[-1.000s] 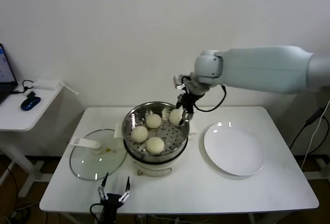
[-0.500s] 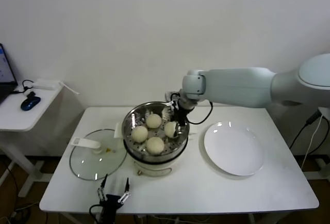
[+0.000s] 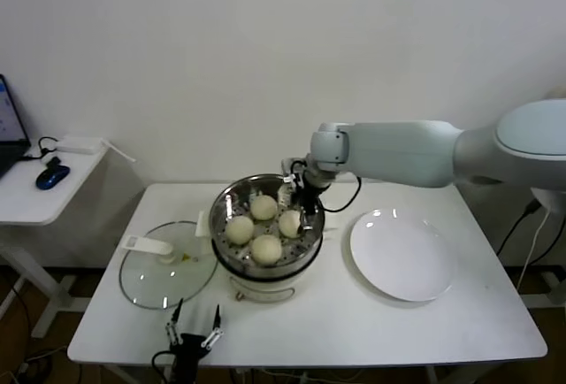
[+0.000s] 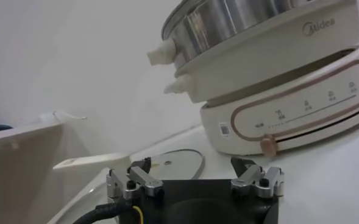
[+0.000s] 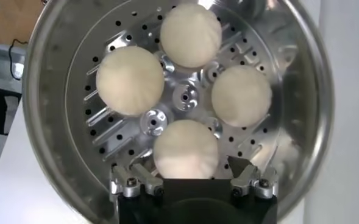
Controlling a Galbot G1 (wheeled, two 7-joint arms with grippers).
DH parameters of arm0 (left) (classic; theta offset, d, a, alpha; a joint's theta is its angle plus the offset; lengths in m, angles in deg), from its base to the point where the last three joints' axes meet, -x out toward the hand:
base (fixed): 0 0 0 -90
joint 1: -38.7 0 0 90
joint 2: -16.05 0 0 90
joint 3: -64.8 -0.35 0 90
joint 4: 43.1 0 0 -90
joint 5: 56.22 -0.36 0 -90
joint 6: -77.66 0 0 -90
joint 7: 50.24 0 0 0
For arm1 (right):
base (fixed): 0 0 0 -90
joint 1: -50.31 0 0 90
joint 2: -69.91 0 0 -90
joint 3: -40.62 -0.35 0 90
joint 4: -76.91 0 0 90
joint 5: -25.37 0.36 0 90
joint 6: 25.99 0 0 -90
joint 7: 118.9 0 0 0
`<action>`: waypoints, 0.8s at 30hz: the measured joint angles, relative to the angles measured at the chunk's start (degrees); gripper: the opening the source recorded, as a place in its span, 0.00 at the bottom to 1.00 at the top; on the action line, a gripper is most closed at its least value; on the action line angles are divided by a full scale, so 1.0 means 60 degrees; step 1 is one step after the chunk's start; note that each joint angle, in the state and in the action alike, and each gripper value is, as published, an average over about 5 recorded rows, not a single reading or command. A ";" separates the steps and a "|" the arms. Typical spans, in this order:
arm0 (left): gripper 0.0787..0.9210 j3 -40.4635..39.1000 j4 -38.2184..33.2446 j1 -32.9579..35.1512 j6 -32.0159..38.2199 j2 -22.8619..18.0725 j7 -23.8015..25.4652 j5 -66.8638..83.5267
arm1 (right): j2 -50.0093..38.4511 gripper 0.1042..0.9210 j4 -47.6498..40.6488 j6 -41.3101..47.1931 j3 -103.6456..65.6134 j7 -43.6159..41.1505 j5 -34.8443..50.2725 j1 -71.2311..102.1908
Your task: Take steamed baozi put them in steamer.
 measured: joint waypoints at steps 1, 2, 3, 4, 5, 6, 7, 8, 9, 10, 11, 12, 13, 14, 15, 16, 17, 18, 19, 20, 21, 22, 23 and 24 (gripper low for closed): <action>0.88 -0.0001 -0.0027 0.0014 -0.0013 0.0000 0.0004 0.0001 | -0.0043 0.88 0.0035 -0.0021 0.0048 -0.0047 0.0059 -0.0115; 0.88 -0.0002 -0.0054 0.0027 -0.0023 0.0000 0.0008 0.0001 | -0.0092 0.88 0.0081 -0.0039 0.0101 -0.0092 0.0123 -0.0241; 0.88 -0.0003 -0.0083 0.0040 -0.0033 0.0000 0.0012 0.0002 | -0.0152 0.88 0.0136 -0.0057 0.0156 -0.0130 0.0189 -0.0378; 0.88 -0.0004 -0.0113 0.0052 -0.0043 0.0001 0.0015 0.0002 | -0.0225 0.88 0.0199 -0.0073 0.0212 -0.0161 0.0254 -0.0525; 0.88 -0.0003 -0.0142 0.0061 -0.0052 0.0001 0.0016 0.0002 | -0.0313 0.88 0.0269 -0.0082 0.0261 -0.0182 0.0318 -0.0677; 0.88 -0.0003 -0.0172 0.0070 -0.0061 0.0002 0.0016 0.0004 | -0.0415 0.88 0.0346 -0.0084 0.0298 -0.0187 0.0382 -0.0830; 0.88 -0.0002 -0.0199 0.0078 -0.0073 0.0003 0.0014 0.0006 | -0.0543 0.88 0.0436 -0.0078 0.0324 -0.0169 0.0449 -0.0985; 0.88 -0.0001 -0.0222 0.0082 -0.0085 0.0003 0.0009 0.0010 | -0.0690 0.88 0.0537 -0.0065 0.0336 -0.0125 0.0519 -0.1131; 0.88 -0.0001 -0.0239 0.0082 -0.0096 0.0004 0.0002 0.0016 | -0.0860 0.88 0.0655 -0.0047 0.0336 -0.0045 0.0595 -0.1261; 0.88 -0.0004 -0.0252 0.0079 -0.0106 0.0004 -0.0007 0.0023 | -0.1058 0.88 0.0795 -0.0029 0.0325 0.0085 0.0680 -0.1377; 0.88 -0.0008 -0.0258 0.0073 -0.0117 0.0003 -0.0017 0.0028 | -0.1277 0.88 0.0953 -0.0013 0.0302 0.0262 0.0765 -0.1470; 0.88 -0.0014 -0.0261 0.0065 -0.0127 0.0003 -0.0027 0.0033 | -0.1514 0.88 0.1129 -0.0009 0.0264 0.0479 0.0847 -0.1536; 0.88 -0.0022 -0.0261 0.0056 -0.0138 0.0003 -0.0034 0.0035 | -0.1773 0.88 0.1322 -0.0018 0.0209 0.0734 0.0922 -0.1578; 0.88 -0.0030 -0.0261 0.0047 -0.0150 0.0004 -0.0040 0.0035 | -0.2057 0.88 0.1532 -0.0039 0.0130 0.1026 0.0986 -0.1595; 0.88 -0.0038 -0.0261 0.0039 -0.0161 0.0003 -0.0043 0.0034 | -0.2358 0.88 0.1747 -0.0071 0.0027 0.1331 0.1036 -0.1582; 0.88 -0.0048 -0.0261 0.0031 -0.0172 0.0003 -0.0045 0.0032 | -0.2678 0.88 0.1971 -0.0112 -0.0104 0.1646 0.1070 -0.1536; 0.88 -0.0059 -0.0262 0.0024 -0.0180 0.0002 -0.0046 0.0031 | -0.3022 0.88 0.2205 -0.0162 -0.0271 0.1971 0.1086 -0.1447; 0.88 -0.0071 -0.0262 0.0020 -0.0186 0.0000 -0.0047 0.0030 | -0.3380 0.88 0.2443 -0.0221 -0.0472 0.2297 0.1083 -0.1313; 0.88 -0.0085 -0.0262 0.0016 -0.0191 -0.0004 -0.0048 0.0030 | -0.3740 0.88 0.2680 -0.0286 -0.0709 0.2612 0.1059 -0.1132; 0.88 -0.0100 -0.0262 0.0013 -0.0194 -0.0008 -0.0048 0.0030 | -0.4113 0.88 0.2926 -0.0360 -0.0996 0.2930 0.1016 -0.0893; 0.88 -0.0112 -0.0262 0.0009 -0.0195 -0.0013 -0.0049 0.0030 | -0.4487 0.88 0.3172 -0.0442 -0.1327 0.3242 0.0958 -0.0603; 0.88 -0.0122 -0.0263 0.0005 -0.0196 -0.0018 -0.0049 0.0030 | -0.4850 0.88 0.3410 -0.0526 -0.1699 0.3540 0.0889 -0.0265; 0.88 -0.0129 -0.0263 0.0000 -0.0196 -0.0024 -0.0051 0.0030 | -0.5213 0.88 0.3652 -0.0618 -0.2134 0.3836 0.0807 0.0134; 0.88 -0.0134 -0.0265 -0.0004 -0.0197 -0.0028 -0.0051 0.0030 | -0.5562 0.88 0.3891 -0.0714 -0.2619 0.4121 0.0719 0.0586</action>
